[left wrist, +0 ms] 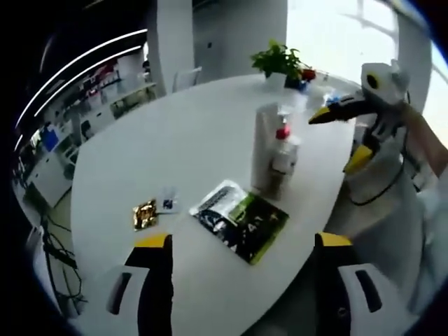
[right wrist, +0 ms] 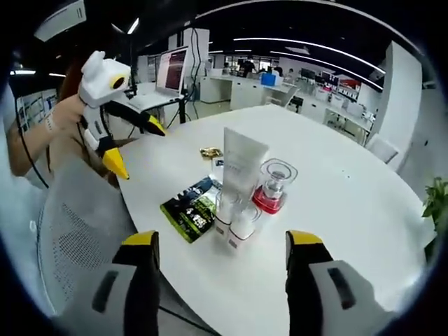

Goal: Arrange the skincare products in the storage area until every visible bottle or jar stands upright without overlapping.

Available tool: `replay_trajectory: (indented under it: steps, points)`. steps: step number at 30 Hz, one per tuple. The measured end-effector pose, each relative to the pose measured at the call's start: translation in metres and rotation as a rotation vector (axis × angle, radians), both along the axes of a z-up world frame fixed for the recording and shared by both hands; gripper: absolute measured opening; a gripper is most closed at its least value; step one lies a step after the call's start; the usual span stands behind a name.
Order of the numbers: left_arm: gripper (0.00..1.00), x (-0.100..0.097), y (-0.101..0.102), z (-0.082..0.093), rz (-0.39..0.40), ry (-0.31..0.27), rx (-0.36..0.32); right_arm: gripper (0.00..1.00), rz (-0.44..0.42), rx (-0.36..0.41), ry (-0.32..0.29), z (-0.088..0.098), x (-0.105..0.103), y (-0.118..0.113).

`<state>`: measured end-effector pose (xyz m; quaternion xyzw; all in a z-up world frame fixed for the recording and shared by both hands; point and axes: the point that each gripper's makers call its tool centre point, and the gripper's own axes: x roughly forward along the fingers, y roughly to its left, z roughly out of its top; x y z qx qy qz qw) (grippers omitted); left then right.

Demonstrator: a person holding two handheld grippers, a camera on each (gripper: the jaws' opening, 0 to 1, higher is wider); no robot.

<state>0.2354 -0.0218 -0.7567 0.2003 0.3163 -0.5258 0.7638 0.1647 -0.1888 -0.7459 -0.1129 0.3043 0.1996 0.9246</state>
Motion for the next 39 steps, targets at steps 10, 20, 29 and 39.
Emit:
replay_trajectory:
  steps: [10, 20, 29, 39]
  points:
    - [0.97, -0.003, 0.007, 0.002, 0.015, -0.002, -0.003, 1.0, 0.007, -0.001, -0.029, 0.007, 0.004, -0.002]
    - [0.97, -0.006, 0.009, -0.004, 0.02, 0.013, 0.002, 1.0, 0.011, 0.01, -0.03, 0.006, 0.004, 0.0]
    - [0.97, -0.004, 0.009, -0.014, 0.015, 0.044, 0.013, 1.0, -0.001, 0.018, -0.028, 0.003, 0.004, 0.0]
    - [0.97, 0.009, 0.014, -0.029, 0.026, 0.067, 0.041, 0.99, -0.003, 0.022, 0.0, -0.004, 0.009, 0.001]
